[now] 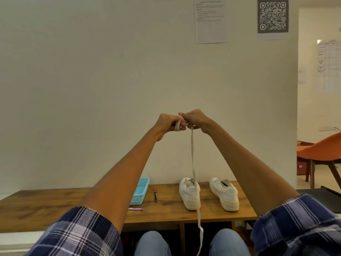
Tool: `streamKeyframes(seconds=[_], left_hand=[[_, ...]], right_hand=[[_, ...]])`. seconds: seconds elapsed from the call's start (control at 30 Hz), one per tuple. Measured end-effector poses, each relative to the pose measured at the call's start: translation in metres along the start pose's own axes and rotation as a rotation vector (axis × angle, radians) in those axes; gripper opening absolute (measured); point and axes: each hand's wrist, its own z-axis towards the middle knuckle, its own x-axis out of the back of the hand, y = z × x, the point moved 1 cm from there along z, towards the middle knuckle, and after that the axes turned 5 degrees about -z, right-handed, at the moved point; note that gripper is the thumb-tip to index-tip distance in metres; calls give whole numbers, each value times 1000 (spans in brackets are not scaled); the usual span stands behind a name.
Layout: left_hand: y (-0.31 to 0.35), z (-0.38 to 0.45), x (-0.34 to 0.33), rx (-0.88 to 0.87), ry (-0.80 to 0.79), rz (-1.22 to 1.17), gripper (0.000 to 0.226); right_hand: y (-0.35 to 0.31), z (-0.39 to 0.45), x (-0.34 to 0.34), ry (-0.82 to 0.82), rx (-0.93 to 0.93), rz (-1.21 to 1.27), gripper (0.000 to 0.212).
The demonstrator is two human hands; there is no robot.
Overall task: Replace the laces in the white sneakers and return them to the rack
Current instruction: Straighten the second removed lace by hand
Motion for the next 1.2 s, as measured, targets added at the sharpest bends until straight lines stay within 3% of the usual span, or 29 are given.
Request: streamKeyframes(seconds=[0.1, 0.17, 0.27, 0.37, 0.5, 0.77, 0.97, 1.2], left_hand=[[1, 0, 0, 20, 51, -111, 24], [2, 1, 2, 20, 96, -170, 25], [5, 3, 6, 2, 148, -208, 25], [9, 4, 7, 19, 209, -251, 25], [12, 6, 10, 14, 263, -260, 26], [8, 12, 26, -106, 440, -18, 23], [-2, 10, 24, -210, 300, 308, 30], [-3, 6, 14, -81, 30, 173, 33]], right_hand=[[9, -1, -3, -54, 24, -165, 6], [12, -2, -5, -82, 87, -130, 17], [8, -6, -12, -248, 157, 119, 31], [3, -7, -22, -370, 196, 170, 26], [0, -5, -34, -342, 164, 130, 13], [-4, -7, -30, -394, 157, 73, 25], [-16, -3, -18, -152, 142, 227, 27], [-20, 2, -5, -26, -2, 165, 27]])
